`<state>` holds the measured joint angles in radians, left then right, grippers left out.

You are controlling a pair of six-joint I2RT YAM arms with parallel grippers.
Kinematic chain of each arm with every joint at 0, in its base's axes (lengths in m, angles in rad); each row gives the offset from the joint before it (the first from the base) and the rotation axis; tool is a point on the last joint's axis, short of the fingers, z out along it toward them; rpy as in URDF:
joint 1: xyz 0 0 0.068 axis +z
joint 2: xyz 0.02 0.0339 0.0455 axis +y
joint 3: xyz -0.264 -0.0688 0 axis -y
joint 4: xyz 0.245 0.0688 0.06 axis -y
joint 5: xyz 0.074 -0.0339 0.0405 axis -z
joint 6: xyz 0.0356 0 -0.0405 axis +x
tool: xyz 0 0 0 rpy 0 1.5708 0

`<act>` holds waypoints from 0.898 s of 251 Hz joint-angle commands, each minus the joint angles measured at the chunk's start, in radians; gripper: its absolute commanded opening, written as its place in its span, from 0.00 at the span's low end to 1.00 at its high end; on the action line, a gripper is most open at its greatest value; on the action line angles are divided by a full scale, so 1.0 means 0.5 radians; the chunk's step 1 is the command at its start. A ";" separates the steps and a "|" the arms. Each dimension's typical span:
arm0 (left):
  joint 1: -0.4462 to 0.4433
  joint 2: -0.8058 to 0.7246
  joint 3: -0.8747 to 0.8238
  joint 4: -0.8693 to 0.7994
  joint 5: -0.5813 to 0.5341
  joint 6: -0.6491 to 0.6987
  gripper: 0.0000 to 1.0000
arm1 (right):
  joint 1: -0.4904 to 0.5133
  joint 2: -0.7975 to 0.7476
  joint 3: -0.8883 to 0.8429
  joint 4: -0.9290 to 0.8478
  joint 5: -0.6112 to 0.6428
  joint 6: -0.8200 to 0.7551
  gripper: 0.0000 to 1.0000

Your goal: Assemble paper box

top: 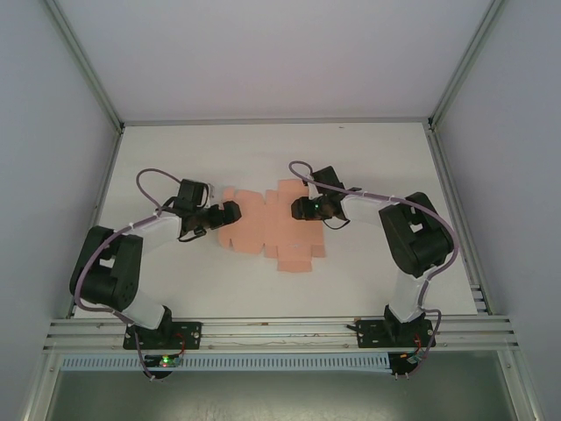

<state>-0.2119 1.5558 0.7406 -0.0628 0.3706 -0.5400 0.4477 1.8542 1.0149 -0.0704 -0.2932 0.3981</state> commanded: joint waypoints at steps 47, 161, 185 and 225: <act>-0.082 0.055 0.073 0.134 0.303 -0.050 0.79 | -0.013 0.138 -0.046 -0.051 0.049 0.018 0.42; -0.117 -0.193 0.028 0.340 0.352 -0.126 0.00 | -0.071 -0.239 -0.165 0.180 -0.103 -0.016 0.58; -0.119 -0.327 0.014 0.387 0.405 -0.146 0.00 | -0.158 -0.450 -0.285 0.341 -0.260 0.036 0.65; -0.124 -0.566 -0.002 0.455 0.561 -0.134 0.00 | -0.400 -0.701 -0.529 0.688 -0.715 0.126 0.72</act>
<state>-0.2672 1.3586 0.7494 0.0860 0.5774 -0.6075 0.3225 1.5730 0.8230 0.1158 -0.4526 0.4221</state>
